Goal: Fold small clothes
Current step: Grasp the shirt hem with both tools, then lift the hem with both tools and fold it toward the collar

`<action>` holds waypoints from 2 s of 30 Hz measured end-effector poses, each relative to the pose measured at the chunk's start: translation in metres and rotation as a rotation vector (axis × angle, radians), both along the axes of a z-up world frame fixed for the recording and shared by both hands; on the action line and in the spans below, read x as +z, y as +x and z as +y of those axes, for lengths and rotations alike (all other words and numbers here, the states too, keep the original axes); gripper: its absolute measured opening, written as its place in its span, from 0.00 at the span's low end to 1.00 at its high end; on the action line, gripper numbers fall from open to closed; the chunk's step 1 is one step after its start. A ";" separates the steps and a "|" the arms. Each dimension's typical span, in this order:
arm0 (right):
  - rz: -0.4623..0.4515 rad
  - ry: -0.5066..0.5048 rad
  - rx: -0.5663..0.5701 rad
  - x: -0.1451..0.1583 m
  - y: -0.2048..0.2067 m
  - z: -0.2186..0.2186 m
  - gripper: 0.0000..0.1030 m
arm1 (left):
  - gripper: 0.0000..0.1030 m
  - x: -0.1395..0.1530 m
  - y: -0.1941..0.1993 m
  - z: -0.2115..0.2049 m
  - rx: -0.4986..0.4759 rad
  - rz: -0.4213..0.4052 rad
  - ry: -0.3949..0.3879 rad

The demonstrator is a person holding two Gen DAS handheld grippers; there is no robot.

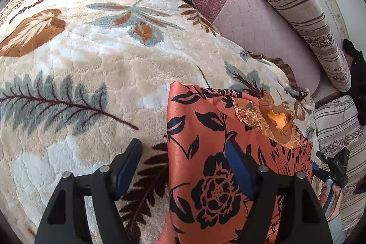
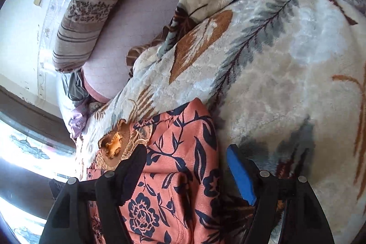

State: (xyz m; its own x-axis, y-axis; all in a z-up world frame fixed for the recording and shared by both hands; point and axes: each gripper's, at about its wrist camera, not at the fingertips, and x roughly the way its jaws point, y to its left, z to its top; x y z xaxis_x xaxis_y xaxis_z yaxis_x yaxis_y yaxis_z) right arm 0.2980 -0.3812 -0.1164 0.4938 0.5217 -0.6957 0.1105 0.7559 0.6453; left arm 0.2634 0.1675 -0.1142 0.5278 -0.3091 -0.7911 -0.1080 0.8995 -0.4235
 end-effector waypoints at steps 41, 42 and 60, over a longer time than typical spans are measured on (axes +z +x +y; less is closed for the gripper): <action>0.114 -0.159 0.004 0.049 -0.212 -0.023 0.79 | 0.68 0.054 -0.213 0.059 0.202 0.057 0.099; 0.126 -0.118 0.043 0.050 -0.224 -0.021 0.80 | 0.68 0.057 -0.229 0.057 0.189 0.043 0.088; 0.312 -0.008 0.286 -0.004 -0.346 0.019 0.53 | 0.68 0.009 -0.346 -0.017 -0.023 0.221 0.069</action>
State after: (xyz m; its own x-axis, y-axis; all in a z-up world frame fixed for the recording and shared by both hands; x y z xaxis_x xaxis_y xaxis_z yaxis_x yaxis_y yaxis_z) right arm -0.0485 -0.3618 -0.1201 0.0953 0.6010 -0.7935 0.0848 0.7894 0.6080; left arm -0.0825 0.1509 -0.1050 0.3331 -0.2602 -0.9063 -0.1701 0.9288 -0.3292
